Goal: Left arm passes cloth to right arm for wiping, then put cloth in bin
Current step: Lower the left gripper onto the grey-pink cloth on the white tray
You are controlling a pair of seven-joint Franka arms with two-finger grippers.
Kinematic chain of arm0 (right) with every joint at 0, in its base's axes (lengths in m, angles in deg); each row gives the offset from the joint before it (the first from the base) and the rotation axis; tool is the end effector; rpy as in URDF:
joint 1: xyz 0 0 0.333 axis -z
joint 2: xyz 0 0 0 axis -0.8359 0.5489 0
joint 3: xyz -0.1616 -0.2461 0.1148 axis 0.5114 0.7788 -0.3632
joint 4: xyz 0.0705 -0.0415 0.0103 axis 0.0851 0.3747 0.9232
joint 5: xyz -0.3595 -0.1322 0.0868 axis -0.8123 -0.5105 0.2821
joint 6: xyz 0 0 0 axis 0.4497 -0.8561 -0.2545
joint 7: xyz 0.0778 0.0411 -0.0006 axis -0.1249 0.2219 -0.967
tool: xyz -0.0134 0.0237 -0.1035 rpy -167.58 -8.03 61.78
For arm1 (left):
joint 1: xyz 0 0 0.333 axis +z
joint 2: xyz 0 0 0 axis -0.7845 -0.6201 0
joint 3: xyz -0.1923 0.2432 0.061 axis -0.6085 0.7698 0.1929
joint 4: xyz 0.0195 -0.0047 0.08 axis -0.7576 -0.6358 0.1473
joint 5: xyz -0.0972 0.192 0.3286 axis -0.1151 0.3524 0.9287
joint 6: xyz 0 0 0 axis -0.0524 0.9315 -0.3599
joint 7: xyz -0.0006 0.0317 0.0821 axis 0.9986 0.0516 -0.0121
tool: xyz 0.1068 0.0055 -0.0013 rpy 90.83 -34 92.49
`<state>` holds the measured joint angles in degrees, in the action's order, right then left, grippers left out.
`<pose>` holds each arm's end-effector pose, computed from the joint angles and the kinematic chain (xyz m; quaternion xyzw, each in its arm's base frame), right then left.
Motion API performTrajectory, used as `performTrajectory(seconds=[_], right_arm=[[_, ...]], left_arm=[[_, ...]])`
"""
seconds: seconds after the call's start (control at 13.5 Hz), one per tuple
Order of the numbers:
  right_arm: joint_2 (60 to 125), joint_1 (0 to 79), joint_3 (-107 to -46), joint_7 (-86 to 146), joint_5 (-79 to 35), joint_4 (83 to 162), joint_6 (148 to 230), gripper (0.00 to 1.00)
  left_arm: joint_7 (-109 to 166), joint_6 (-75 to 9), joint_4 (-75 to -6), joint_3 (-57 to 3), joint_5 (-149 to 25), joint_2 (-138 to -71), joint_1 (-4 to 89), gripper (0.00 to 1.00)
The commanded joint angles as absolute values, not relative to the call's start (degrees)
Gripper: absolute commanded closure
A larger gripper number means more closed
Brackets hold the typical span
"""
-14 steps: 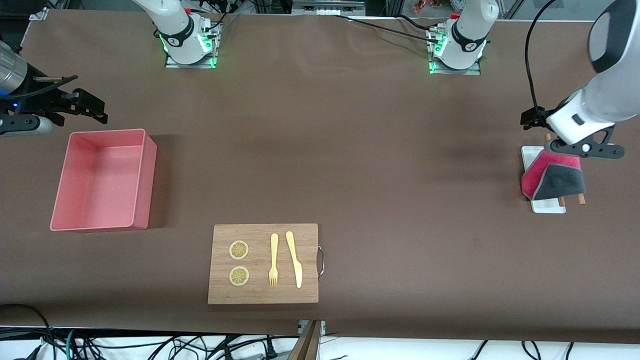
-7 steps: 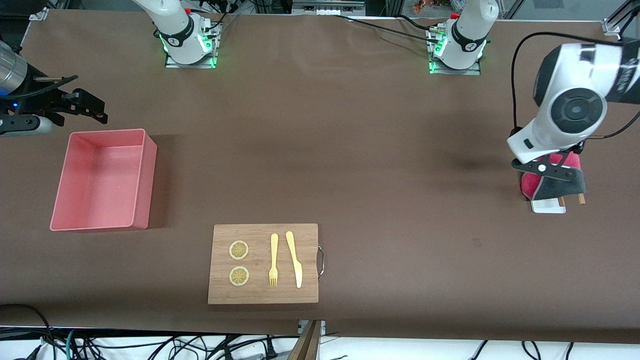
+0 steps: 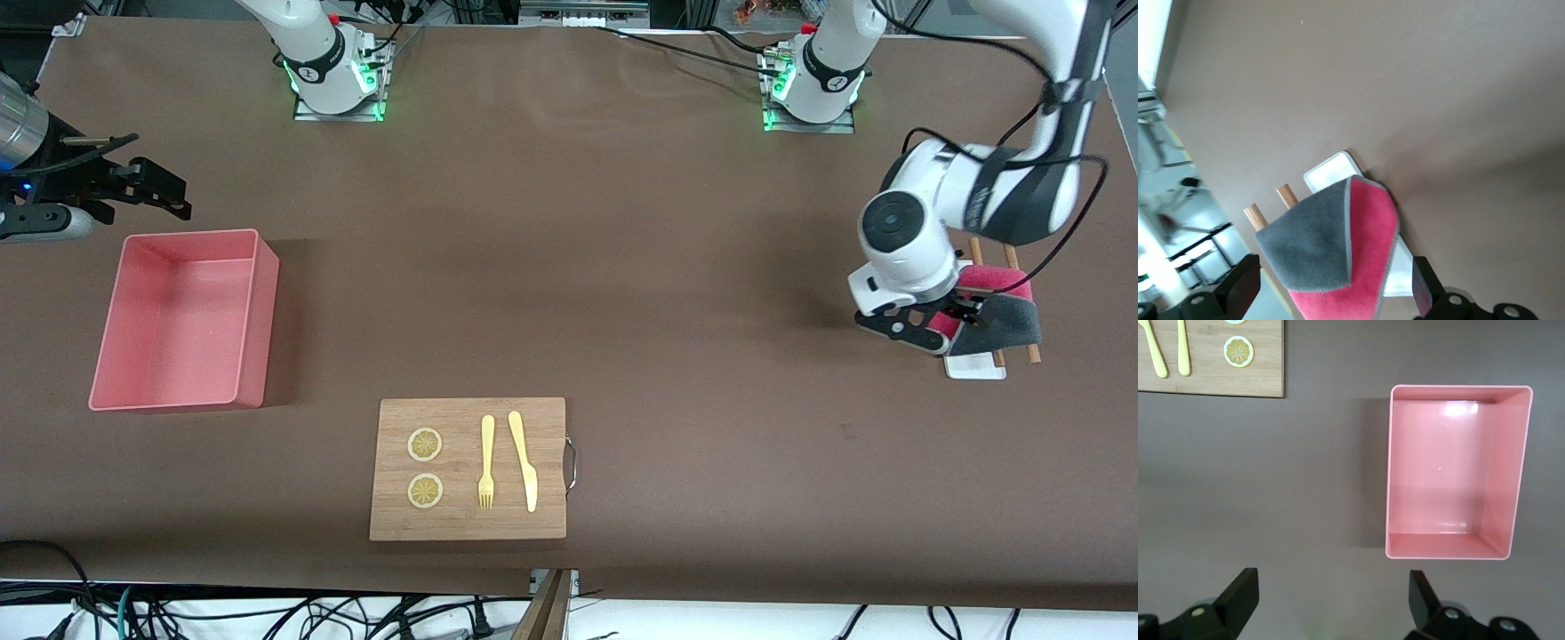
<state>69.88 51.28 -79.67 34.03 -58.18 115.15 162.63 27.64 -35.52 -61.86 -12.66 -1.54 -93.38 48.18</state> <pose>0.5569 0.0290 0.6002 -0.9990 -0.0321 0.0300 0.0048 0.5583 -0.0337 0.2911 -0.8962 0.2629 0.0766 0.3491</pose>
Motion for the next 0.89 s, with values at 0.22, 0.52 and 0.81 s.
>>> performTrajectory(seconds=[0.22,0.52,0.81], right_arm=[[70.4,51.6,-80.0,33.4,-58.9,113.8,161.5,0.01],[70.3,51.5,-80.1,33.4,-58.9,113.8,161.5,0.01],[70.3,51.5,-80.1,33.4,-58.8,113.8,161.5,0.01]], left_arm=[[12.3,-34.5,-62.3,-11.9,14.6,-102.5,47.5,0.00],[1.6,-33.9,-62.3,-10.7,25.0,-107.4,47.3,0.00],[0.7,-33.8,-62.3,-9.5,26.3,-107.6,47.5,0.00]])
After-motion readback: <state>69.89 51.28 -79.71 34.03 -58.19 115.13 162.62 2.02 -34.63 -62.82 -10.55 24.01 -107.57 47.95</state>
